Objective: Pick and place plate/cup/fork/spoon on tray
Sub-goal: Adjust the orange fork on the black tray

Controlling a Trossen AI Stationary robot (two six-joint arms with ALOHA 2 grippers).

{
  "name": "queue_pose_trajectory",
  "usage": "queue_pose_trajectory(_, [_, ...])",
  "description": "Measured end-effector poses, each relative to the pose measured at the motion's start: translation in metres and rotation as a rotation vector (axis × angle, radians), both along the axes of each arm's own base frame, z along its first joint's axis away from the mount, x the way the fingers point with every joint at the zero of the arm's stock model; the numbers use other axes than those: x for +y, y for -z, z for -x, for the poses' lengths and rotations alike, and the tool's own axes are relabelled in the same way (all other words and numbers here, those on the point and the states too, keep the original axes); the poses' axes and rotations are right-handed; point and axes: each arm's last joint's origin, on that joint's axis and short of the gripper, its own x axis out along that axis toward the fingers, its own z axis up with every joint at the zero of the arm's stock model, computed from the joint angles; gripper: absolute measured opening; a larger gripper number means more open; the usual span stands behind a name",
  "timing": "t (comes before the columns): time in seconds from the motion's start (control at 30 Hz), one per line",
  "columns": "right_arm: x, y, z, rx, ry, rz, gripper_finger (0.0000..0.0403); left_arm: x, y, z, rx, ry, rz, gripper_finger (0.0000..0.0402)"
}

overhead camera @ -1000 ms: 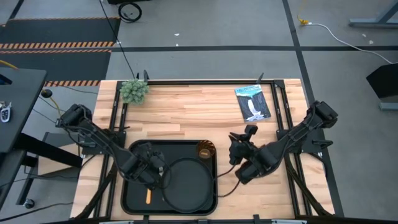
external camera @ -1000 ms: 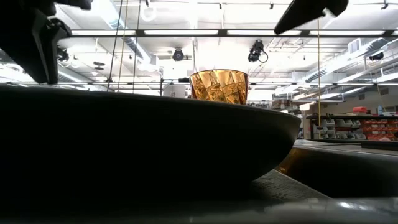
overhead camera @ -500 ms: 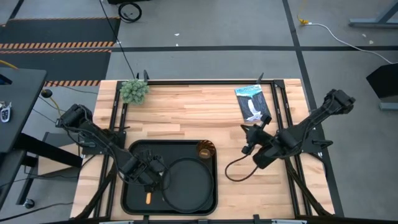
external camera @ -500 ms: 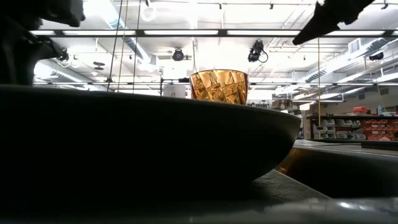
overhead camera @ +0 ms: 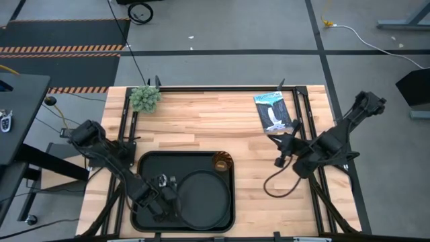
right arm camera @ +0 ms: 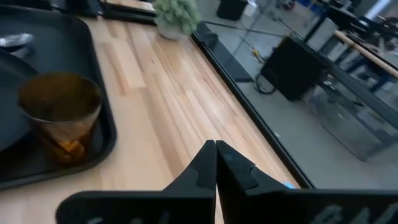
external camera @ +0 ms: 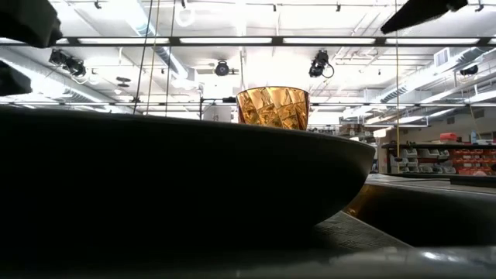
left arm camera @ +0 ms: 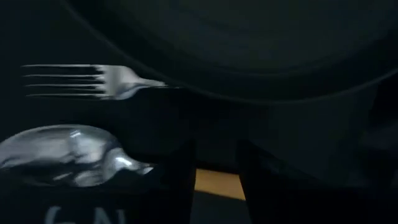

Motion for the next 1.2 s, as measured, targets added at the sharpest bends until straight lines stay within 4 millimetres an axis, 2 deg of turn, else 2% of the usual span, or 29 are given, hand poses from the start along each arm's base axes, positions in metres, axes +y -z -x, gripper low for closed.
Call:
queue_pose_trajectory(0.2, [-0.004,-0.012,0.016,-0.064,-0.046,-0.013,0.0008,-0.006,0.011,-0.007,-0.016,-0.007,0.009,0.0121])
queue_pose_trajectory(0.3, [-0.008,-0.01,0.02,-0.105,-0.046,-0.012,0.0005,-0.005,0.017,-0.01,-0.011,0.004,-0.013,0.0121])
queue_pose_trajectory(0.63, [-0.019,0.033,0.023,-0.192,-0.141,-0.105,0.0005,0.0,0.016,-0.017,-0.033,0.024,-0.014,0.0121])
queue_pose_trajectory(0.77, [-0.022,0.041,0.021,-0.251,-0.184,-0.11,0.0005,0.001,0.016,-0.021,-0.049,0.027,-0.004,0.0121])
queue_pose_trajectory(1.2, [-0.028,0.032,0.016,-0.454,-0.549,-0.099,0.0005,0.006,0.017,-0.028,-0.107,0.01,-0.066,0.0121])
